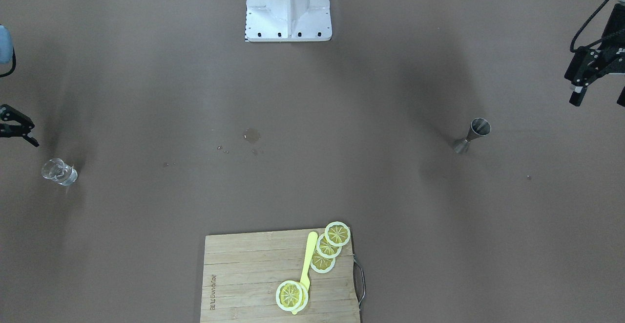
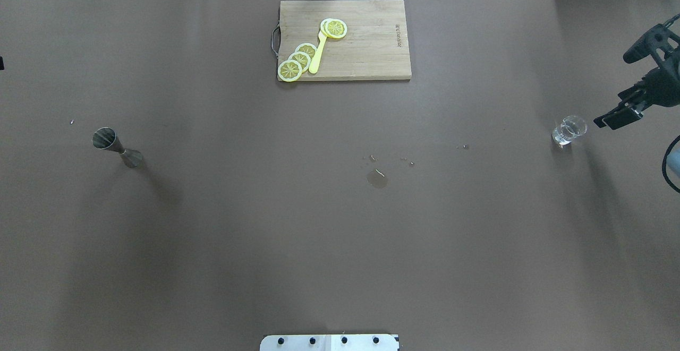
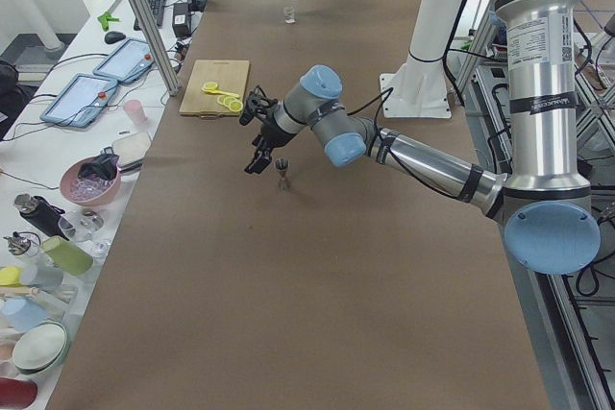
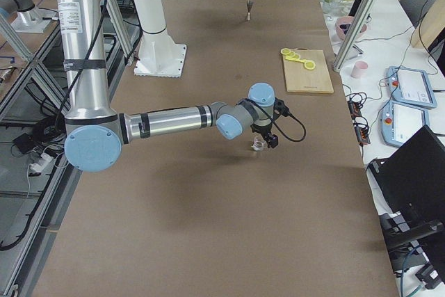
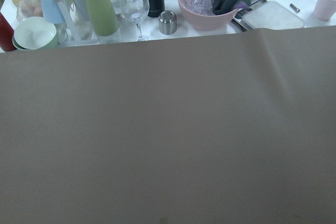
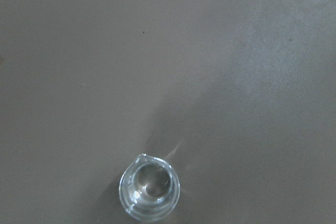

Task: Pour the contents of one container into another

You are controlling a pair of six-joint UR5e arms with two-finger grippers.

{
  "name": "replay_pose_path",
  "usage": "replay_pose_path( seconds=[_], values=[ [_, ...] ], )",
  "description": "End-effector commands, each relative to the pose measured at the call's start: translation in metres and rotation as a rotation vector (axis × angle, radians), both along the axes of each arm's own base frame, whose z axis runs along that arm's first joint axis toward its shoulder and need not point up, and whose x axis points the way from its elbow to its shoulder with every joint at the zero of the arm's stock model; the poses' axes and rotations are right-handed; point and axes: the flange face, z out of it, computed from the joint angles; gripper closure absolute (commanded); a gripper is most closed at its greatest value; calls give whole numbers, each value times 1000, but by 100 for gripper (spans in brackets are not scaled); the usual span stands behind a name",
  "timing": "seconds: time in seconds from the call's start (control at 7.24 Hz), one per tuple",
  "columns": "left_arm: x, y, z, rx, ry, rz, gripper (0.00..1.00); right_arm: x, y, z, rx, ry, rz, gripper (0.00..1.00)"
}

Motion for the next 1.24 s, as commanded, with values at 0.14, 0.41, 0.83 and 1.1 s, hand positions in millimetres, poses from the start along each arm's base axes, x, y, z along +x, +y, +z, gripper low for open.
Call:
replay_pose_path(
  seconds=[0.14, 0.41, 0.83, 1.1],
  values=[
    [38, 35, 9, 136, 23, -103, 3, -6, 1, 7, 98, -159, 98, 0],
    [55, 52, 18, 179, 6, -140, 3, 6, 30, -3, 168, -313, 168, 0],
    [99, 69, 24, 269, 22, -224, 3, 33, 86, 30, 228, -388, 179, 0],
    [143, 71, 49, 343, 30, -284, 3, 42, 100, 36, 285, -445, 223, 0]
  ],
)
